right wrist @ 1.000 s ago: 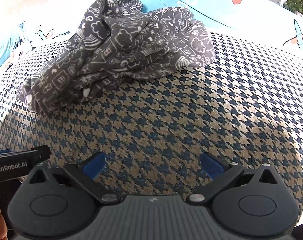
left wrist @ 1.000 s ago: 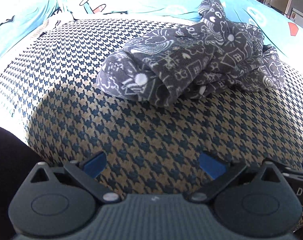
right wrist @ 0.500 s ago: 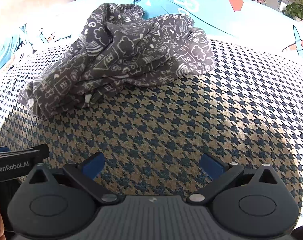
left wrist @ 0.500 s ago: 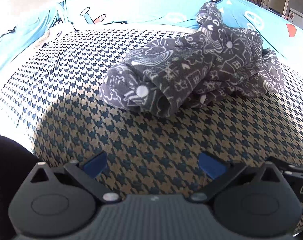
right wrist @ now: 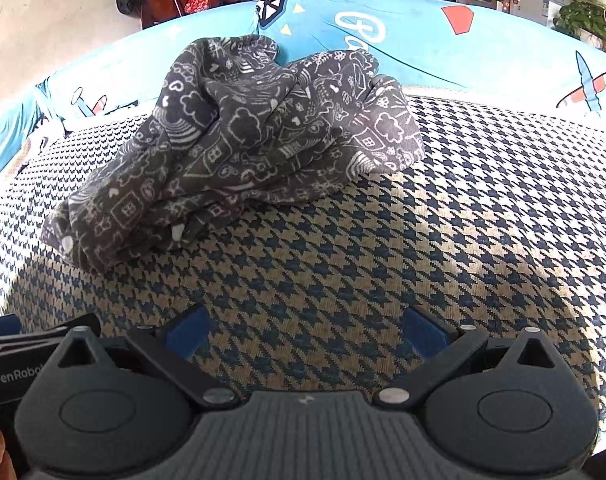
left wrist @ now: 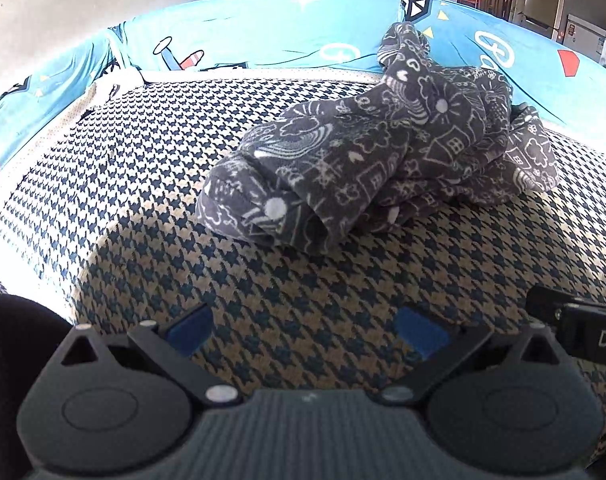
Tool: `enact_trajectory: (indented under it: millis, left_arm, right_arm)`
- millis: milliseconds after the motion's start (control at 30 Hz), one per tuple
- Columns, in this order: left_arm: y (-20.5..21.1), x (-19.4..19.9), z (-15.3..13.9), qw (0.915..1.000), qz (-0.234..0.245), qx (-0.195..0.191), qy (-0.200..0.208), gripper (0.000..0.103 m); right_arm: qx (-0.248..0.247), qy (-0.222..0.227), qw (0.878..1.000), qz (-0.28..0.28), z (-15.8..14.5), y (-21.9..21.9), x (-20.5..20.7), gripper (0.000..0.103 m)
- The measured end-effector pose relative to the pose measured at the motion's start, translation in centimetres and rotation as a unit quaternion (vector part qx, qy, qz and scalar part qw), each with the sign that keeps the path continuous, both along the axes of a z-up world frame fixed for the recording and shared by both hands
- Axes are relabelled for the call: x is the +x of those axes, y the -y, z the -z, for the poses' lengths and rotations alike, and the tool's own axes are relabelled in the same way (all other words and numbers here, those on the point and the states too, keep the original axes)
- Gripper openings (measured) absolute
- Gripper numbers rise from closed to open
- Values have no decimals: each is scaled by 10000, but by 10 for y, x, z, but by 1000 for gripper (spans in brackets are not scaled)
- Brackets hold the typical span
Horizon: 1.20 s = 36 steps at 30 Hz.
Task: Fold clothes
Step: 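Pull both grippers back from the grey blanket to face it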
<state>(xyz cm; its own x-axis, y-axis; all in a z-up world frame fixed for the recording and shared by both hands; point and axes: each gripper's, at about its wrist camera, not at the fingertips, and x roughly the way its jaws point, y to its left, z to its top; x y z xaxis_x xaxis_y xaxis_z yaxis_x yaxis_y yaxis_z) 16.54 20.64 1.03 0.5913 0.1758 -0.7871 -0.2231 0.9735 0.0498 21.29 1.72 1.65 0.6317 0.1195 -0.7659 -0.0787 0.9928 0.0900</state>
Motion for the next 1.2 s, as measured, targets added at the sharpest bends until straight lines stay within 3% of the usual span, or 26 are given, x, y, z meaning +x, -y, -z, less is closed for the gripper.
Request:
enact_trajectory:
  millis: [1200]
  left_arm:
    - [0, 0, 1, 9999, 70, 68, -66, 103]
  right_arm:
    - [-38, 8, 10000, -42, 0, -6, 0, 103]
